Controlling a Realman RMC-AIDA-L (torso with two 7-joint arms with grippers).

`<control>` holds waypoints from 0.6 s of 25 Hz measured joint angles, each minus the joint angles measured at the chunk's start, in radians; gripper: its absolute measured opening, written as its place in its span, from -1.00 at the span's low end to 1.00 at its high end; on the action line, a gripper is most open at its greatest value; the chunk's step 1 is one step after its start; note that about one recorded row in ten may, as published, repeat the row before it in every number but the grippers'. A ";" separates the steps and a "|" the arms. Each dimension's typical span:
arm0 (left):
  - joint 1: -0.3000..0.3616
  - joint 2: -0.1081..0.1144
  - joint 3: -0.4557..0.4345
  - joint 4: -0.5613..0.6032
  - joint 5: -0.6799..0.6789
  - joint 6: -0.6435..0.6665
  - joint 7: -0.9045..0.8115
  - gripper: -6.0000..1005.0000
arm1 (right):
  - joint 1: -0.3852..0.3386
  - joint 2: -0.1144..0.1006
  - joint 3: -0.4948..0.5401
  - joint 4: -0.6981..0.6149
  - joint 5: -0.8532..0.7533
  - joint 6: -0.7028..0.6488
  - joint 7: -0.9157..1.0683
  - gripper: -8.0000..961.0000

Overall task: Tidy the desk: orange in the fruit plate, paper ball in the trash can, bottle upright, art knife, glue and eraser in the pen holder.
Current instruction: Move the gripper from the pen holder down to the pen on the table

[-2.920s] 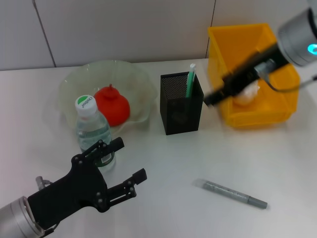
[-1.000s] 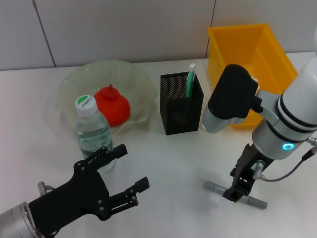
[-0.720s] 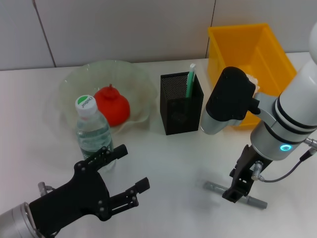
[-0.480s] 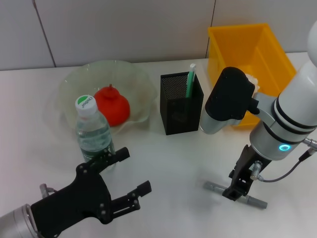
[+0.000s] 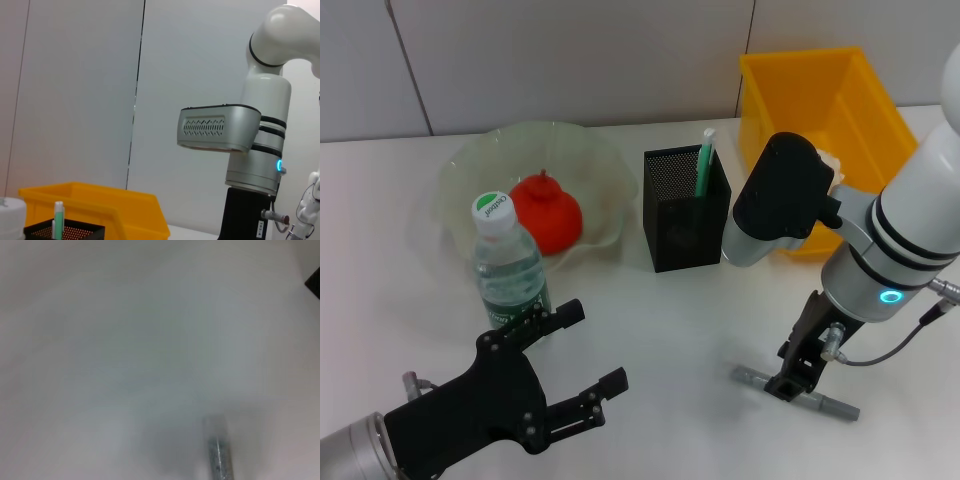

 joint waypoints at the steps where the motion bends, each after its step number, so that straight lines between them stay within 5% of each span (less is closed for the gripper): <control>1: 0.000 0.000 0.000 0.000 0.000 0.000 0.000 0.71 | 0.000 0.000 0.000 -0.001 0.001 0.001 0.001 -0.06; 15: -0.002 0.026 -0.013 0.068 0.199 0.009 -0.051 0.71 | 0.004 0.003 -0.002 -0.026 0.004 0.015 0.004 -0.06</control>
